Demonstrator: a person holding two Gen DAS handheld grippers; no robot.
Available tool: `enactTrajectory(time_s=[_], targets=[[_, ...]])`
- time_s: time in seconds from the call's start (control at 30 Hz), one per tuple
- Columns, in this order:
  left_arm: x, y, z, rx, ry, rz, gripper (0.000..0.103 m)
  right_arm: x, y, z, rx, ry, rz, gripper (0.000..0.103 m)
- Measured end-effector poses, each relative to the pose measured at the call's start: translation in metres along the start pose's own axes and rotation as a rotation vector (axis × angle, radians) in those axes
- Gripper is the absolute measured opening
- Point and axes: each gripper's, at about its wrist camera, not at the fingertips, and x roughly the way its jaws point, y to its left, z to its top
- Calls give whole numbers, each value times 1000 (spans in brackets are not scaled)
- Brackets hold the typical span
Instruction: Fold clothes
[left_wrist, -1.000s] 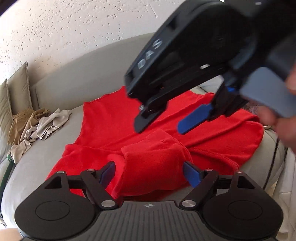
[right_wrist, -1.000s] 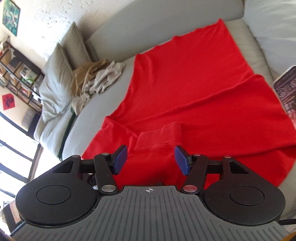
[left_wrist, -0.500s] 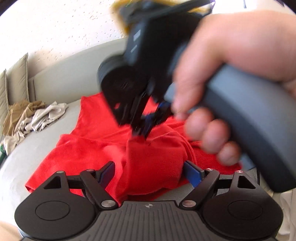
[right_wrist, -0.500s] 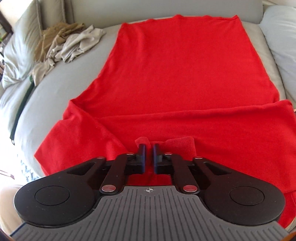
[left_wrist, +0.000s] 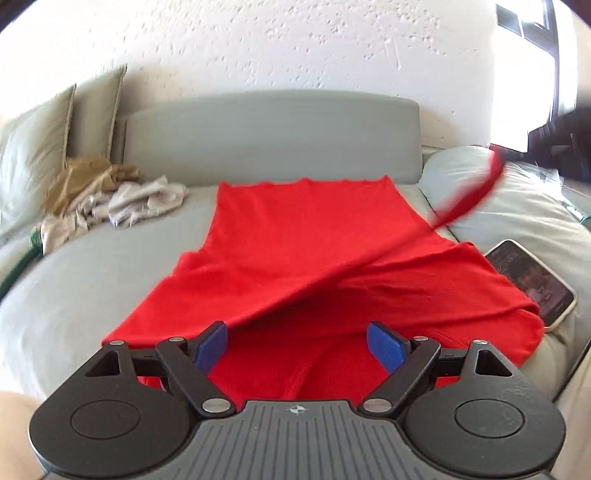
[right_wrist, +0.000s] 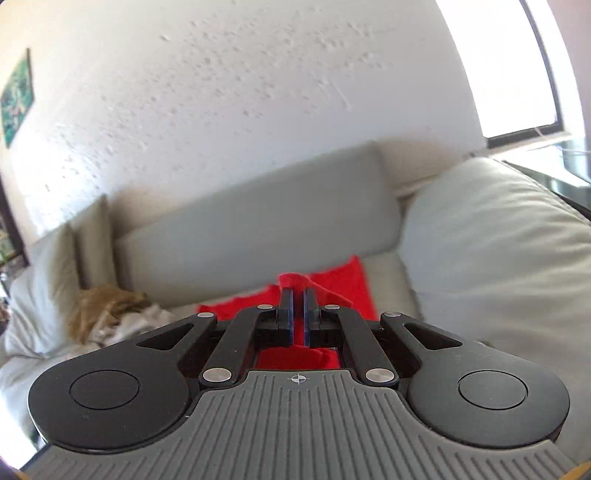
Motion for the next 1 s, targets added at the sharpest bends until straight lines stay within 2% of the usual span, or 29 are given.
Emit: enactTrajectory(time_s=[0.07,0.13,0.23,0.3,0.4,0.43,0.5,0.53,0.57,0.6,0.63,0.73,0.8,0.93,1.0], targets=[[-7,22,8,-74,10,10,84,7,-30,-24,29,136,-26,4],[-8,49,19,-155,13,80,84,15,-53,-52,61,268,-38,4],[12,93,41,-249,61,199,84,15,-78,-74,143,321,-40,4],[39,123,49,-301,157,178,82,17,-88,-79,182,326,-25,4],[86,162,44,-435,321,57,75,21,-92,-82,177,317,4,4],[96,169,40,-451,341,28,76,22,-92,-85,174,311,12,4],[103,171,38,-406,321,-6,73,22,-94,-90,171,302,26,4],[105,171,37,-392,317,-29,60,21,-95,-92,172,298,33,4],[104,172,37,-401,322,-54,42,22,-96,-92,178,297,37,4],[102,173,36,-422,330,-75,1,22,-97,-92,184,296,41,4],[97,173,35,-443,335,-69,1,24,-96,-91,186,297,42,4],[76,160,34,-394,301,41,2,26,-95,-90,179,297,42,4],[70,150,34,-348,295,89,4,27,-94,-91,173,296,41,5],[64,141,43,-290,205,157,30,27,-94,-91,163,293,37,6],[78,145,47,-310,201,118,32,26,-94,-91,159,291,36,6]])
